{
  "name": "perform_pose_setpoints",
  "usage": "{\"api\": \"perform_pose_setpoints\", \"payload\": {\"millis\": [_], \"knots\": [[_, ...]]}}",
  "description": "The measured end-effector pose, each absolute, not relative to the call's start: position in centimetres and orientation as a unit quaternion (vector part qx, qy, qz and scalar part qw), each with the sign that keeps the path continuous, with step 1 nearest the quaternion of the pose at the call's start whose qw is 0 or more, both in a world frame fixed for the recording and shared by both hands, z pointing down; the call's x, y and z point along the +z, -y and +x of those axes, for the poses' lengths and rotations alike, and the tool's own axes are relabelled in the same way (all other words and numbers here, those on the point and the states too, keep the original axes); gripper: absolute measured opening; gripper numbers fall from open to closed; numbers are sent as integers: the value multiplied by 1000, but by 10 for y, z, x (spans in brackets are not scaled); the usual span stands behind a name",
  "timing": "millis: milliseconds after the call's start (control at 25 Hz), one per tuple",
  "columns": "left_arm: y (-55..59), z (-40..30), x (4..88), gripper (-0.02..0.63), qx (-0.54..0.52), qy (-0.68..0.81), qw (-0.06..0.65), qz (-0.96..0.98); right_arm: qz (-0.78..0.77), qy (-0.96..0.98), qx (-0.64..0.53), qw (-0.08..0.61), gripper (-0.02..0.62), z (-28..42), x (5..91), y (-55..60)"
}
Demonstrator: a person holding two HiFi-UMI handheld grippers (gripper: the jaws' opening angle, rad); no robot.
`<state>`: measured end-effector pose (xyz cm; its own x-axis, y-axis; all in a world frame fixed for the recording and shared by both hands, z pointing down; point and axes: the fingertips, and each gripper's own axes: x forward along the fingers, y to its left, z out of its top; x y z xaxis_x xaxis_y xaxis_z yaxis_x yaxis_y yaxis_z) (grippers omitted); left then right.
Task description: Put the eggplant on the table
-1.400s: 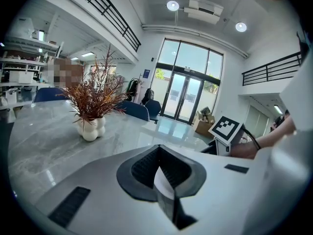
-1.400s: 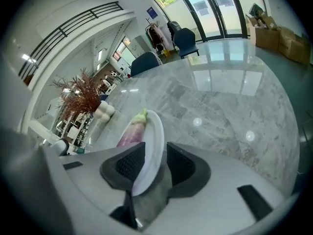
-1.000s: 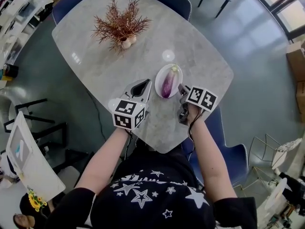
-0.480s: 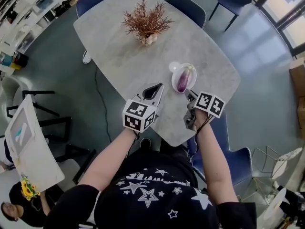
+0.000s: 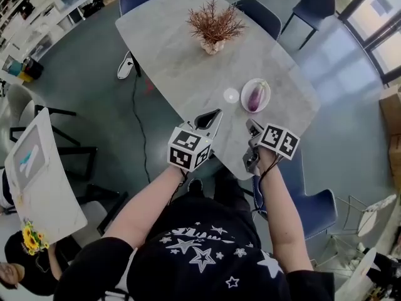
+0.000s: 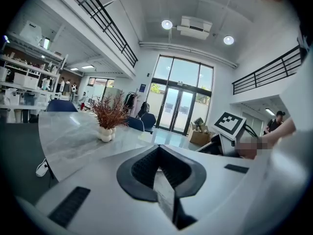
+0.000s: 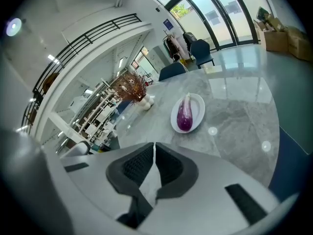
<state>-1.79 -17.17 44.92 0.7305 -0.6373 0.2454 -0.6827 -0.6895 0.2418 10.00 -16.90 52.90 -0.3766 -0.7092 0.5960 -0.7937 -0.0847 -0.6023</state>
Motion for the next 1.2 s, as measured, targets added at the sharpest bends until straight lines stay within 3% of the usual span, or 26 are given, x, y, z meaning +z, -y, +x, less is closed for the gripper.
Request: {"api": "perform_pose_setpoints", "payload": {"millis": [920, 1200], "knots": [[36, 4, 447, 8, 80, 388, 157, 905, 490, 731, 474, -10, 5, 84, 484, 45], [-25, 8, 417, 8, 57, 397, 130, 907, 495, 765, 412, -16, 5, 91, 448, -10]]}}
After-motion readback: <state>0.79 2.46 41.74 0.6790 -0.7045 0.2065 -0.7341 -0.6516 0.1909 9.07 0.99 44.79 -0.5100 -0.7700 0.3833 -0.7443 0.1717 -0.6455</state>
